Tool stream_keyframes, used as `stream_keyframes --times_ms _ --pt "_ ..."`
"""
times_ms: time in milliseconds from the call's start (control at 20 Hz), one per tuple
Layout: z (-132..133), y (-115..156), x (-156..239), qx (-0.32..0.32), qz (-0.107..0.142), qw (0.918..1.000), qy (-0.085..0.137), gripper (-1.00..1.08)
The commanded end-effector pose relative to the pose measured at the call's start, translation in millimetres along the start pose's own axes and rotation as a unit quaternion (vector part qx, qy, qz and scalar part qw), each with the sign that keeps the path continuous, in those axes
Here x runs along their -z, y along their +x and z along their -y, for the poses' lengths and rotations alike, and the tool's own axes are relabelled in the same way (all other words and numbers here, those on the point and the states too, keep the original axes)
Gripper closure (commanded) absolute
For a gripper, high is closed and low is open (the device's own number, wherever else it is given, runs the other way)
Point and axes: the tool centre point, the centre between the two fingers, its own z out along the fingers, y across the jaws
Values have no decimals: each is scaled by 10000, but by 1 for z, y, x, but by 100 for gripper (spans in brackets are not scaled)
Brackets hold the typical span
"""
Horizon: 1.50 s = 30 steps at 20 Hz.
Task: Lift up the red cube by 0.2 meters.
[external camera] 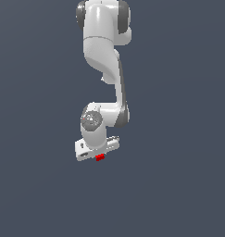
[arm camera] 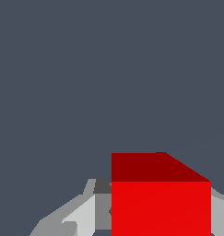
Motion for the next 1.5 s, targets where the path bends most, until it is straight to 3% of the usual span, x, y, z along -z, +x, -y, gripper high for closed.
stream_keyframes --times_ms 0,750,1050,1450 --pt "0 0 0 6 -3 10000 -1 108" --pt "0 0 15 6 -3 10000 -1 108" --pt "1 -1 54 6 -3 10000 -1 108" --pt "2 -2 137 8 -1 10000 -2 108"
